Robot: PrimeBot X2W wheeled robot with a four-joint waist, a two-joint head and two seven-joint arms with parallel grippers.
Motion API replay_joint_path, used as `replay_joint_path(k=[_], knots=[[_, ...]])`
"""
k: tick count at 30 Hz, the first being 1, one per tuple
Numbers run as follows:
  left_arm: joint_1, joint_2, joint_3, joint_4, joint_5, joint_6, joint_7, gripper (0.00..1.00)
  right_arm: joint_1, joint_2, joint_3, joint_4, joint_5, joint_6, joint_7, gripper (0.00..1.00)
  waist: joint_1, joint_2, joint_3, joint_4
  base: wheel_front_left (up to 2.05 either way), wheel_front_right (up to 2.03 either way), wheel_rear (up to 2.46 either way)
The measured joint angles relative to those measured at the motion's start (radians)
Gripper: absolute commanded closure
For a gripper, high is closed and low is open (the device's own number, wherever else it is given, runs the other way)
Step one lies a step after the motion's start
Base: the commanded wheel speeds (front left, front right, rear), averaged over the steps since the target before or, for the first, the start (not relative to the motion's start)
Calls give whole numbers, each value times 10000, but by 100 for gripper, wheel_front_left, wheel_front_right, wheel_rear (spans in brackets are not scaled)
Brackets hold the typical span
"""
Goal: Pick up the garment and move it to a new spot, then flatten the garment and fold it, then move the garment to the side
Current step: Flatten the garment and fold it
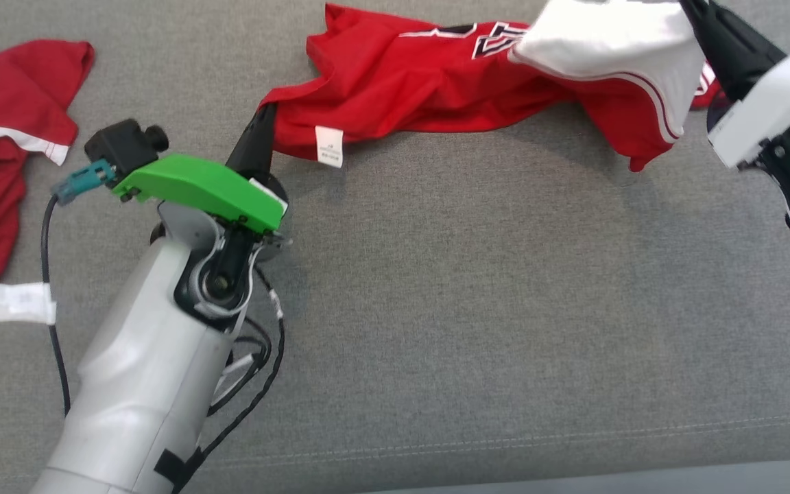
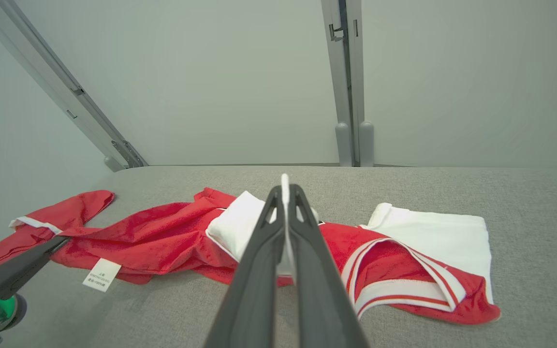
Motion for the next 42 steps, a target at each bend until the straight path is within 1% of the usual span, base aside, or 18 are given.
replay_joint_path(k=[3,9,14,21,27,30,35,37,42], knots=[[854,422,15,-648,-102,453,253,100,1151,-305,-401,-765,230,0,625,100,-1,0,-413,-48,0,0,0],[2792,1005,35,-2057,-543,1384,817,100,3427,-360,-945,-1847,658,0,2414,100,-1,0,-1241,-184,0,0,0],[4353,1210,178,-2961,-1047,1969,976,100,4789,-366,-1202,-2454,604,0,3894,100,-1,0,-1885,-335,0,0,0],[6055,1338,364,-3590,-1490,2663,888,100,6228,-245,-1593,-3039,384,0,5634,100,-1,0,-2688,-538,0,0,0],[6896,1453,403,-3827,-1647,3085,938,100,7431,236,-2063,-3292,364,0,7265,100,-1,0,-3194,-635,0,0,0],[7136,1561,382,-3883,-1682,3198,995,100,7937,531,-2397,-3496,288,0,7937,100,-1,0,-3362,-637,0,0,0],[7432,1649,341,-4029,-1682,3358,1060,100,8320,752,-2819,-3841,-111,0,8613,100,-2,0,-3472,-640,0,0,0],[7674,1672,318,-4201,-1703,3499,1064,100,8554,909,-3047,-3916,-324,0,9152,100,-1,0,-3500,-624,0,0,0],[8054,1898,234,-4428,-1701,3722,1239,100,8992,1306,-3498,-4278,-399,0,9902,100,-1,0,-3493,-530,0,0,0]])
